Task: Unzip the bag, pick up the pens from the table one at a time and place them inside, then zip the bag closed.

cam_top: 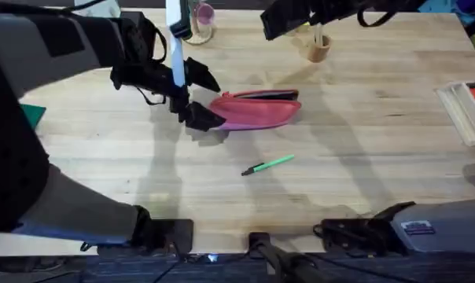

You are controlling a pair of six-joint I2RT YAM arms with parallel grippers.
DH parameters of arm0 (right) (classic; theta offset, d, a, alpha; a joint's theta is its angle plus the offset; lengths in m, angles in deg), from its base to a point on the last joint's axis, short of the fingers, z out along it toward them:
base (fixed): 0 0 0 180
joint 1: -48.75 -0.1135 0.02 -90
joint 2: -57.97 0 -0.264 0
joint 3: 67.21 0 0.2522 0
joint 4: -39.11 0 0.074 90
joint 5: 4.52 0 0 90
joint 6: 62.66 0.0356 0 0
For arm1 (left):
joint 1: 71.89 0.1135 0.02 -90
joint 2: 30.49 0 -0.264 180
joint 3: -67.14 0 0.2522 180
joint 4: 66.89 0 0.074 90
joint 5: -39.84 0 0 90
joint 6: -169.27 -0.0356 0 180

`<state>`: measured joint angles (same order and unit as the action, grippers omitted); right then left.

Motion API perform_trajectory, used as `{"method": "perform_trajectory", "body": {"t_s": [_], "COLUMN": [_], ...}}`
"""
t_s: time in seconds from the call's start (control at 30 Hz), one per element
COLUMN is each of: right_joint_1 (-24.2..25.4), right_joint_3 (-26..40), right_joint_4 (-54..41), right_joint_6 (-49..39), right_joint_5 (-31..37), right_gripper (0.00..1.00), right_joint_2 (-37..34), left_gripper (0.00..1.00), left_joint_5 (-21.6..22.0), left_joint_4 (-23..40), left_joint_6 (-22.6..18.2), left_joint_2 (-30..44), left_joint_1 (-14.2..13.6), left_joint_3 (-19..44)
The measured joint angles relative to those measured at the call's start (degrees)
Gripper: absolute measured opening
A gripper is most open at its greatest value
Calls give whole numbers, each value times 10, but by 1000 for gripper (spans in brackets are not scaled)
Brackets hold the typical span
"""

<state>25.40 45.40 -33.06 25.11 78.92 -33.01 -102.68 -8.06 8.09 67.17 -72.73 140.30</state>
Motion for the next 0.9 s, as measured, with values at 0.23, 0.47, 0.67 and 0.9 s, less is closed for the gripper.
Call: {"method": "perform_trajectory", "body": {"t_s": [0.23,0.47,0.67,0.9], "right_joint_1": [0,0,0,0], "right_joint_3": [0,0,0,0], "right_joint_4": [0,-6,-46,-105], "right_joint_6": [0,0,0,-4], "right_joint_5": [2,2,3,4], "right_gripper": [996,996,996,996], "right_joint_2": [0,0,2,29], "left_gripper": [993,993,993,993], "left_joint_5": [0,17,47,79], "left_joint_4": [-2,60,170,298], "left_joint_6": [0,0,0,0], "left_joint_2": [0,-12,-73,-143], "left_joint_1": [0,0,15,46], "left_joint_3": [0,38,123,181]}}
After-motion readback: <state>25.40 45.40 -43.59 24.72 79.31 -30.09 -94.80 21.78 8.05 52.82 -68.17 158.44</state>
